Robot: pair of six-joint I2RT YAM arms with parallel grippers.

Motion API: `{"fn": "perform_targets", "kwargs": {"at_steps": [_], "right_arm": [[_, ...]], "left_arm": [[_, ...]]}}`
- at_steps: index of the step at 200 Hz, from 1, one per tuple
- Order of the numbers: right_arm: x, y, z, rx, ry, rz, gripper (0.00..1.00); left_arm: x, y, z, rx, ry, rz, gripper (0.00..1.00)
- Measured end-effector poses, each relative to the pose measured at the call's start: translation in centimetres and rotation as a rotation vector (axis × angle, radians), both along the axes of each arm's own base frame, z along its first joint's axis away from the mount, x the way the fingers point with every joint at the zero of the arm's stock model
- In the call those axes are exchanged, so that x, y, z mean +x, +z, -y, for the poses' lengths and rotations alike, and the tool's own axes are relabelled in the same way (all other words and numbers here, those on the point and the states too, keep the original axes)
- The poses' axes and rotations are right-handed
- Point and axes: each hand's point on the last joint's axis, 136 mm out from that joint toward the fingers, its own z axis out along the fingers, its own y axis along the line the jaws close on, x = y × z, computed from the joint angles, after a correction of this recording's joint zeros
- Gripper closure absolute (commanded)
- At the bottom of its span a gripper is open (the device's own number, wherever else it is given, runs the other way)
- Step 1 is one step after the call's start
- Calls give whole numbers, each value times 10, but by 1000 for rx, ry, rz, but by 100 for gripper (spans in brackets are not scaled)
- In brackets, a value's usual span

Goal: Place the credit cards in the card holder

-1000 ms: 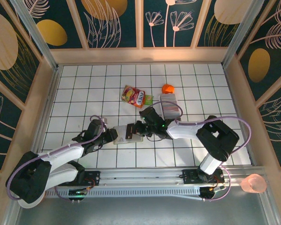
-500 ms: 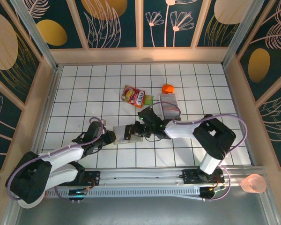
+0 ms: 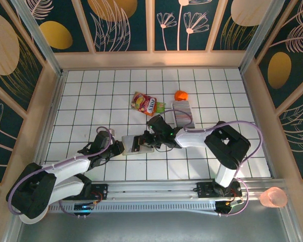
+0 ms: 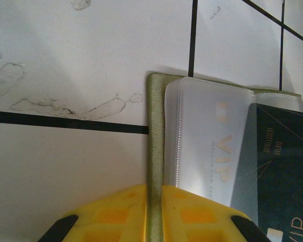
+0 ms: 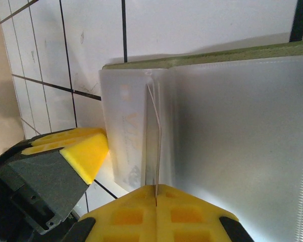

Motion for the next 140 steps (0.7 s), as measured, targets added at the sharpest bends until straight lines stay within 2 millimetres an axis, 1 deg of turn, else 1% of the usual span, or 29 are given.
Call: {"fn": "perform_targets", "kwargs": {"at_steps": [36, 140], "right_arm": [[1, 1, -6, -1, 14, -10, 100], [4, -2, -8, -52, 100, -7, 100]], "left_arm": [[-1, -2, 0, 4, -5, -7, 88], [0, -4, 1, 11, -17, -3, 90]]}}
